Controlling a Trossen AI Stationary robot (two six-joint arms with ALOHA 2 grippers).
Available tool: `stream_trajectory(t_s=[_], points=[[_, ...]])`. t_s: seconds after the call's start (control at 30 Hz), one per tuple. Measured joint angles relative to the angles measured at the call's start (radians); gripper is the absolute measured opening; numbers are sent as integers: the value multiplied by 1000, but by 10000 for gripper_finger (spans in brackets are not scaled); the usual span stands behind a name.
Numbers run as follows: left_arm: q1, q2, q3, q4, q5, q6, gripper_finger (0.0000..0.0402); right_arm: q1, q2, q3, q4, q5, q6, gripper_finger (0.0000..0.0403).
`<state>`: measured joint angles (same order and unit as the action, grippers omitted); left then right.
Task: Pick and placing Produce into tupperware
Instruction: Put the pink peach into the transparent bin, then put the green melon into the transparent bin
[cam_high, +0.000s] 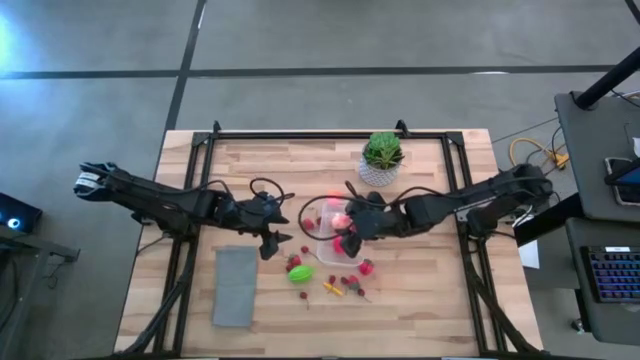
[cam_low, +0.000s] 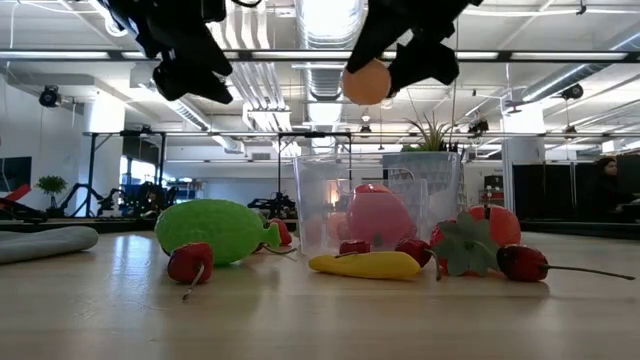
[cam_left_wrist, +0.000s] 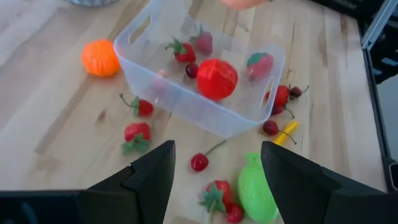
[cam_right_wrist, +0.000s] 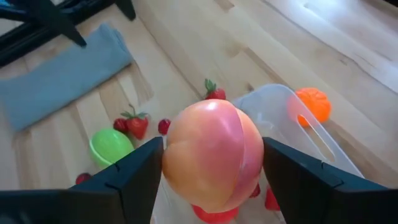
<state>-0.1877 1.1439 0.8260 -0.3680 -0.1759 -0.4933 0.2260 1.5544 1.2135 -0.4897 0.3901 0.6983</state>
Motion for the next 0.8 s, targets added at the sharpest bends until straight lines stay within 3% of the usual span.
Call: stream_trajectory(t_s=[0.43, 0.63, 0.8], points=[[-43, 0, -43, 3, 76, -51, 223, 0, -6, -9, -39, 3, 53, 352], [-76, 34, -45, 0, 229, 24, 223, 4, -65, -9, -104, 10, 53, 361], [-81, 93, -46, 63, 238, 77, 223, 27, -138, -9, -203, 76, 66, 361]])
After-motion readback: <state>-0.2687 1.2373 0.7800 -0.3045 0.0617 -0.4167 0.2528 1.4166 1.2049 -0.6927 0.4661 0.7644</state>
